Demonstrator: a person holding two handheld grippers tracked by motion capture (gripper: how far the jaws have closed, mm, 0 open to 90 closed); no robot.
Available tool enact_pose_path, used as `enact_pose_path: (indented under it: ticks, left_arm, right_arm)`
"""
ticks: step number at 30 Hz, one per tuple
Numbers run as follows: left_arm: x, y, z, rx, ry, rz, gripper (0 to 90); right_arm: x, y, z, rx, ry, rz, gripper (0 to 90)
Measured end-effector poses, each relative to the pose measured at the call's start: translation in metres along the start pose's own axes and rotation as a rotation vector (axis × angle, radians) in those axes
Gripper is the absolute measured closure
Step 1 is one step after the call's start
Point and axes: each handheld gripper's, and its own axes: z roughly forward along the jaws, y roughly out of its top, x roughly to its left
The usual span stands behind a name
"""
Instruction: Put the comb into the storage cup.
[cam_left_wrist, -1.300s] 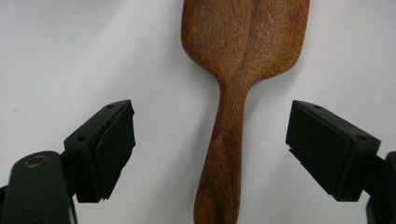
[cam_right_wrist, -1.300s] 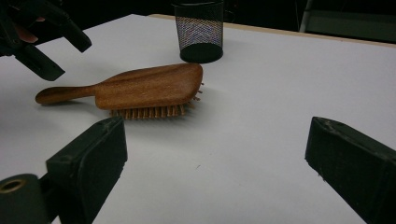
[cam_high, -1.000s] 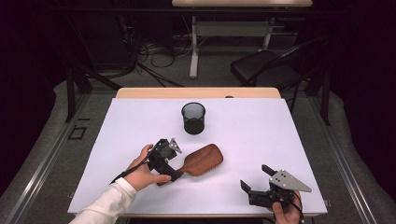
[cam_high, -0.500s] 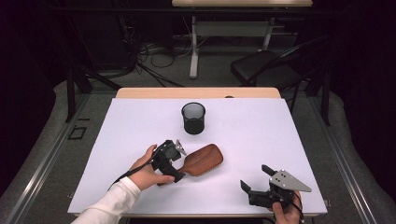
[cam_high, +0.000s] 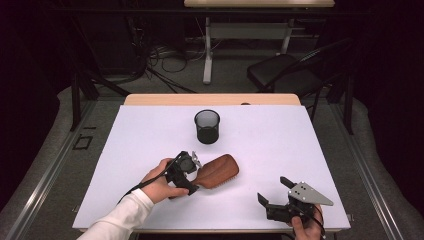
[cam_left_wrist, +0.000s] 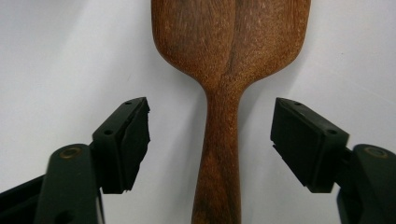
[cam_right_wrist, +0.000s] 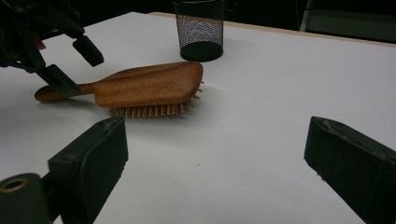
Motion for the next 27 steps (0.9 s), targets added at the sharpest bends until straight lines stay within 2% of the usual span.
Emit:
enact_pose_path:
  ticks: [10,14,19,25,27]
  left_arm:
    - [-0.003,0.004,0.008,0.049,-0.008,0.039,41.5]
    - [-0.005,0.006,0.01,0.07,0.001,0.029,47.6]
    - [-0.003,0.009,0.01,0.09,-0.036,0.01,52.7]
    - [-0.002,0.013,0.012,0.127,-0.054,0.035,57.5]
    - [-0.002,0.013,0.014,0.123,-0.051,0.029,58.6]
  right_arm:
    - [0.0,0.0,0.001,-0.001,0.002,-0.003,6.1]
    - [0.0,0.0,0.001,-0.001,0.002,-0.004,6.2]
    - [-0.001,0.0,0.001,0.001,0.002,-0.004,6.3]
    - [0.0,0.0,0.0,0.0,0.002,-0.004,6.4]
    - [-0.001,0.0,0.0,0.001,0.002,-0.005,6.4]
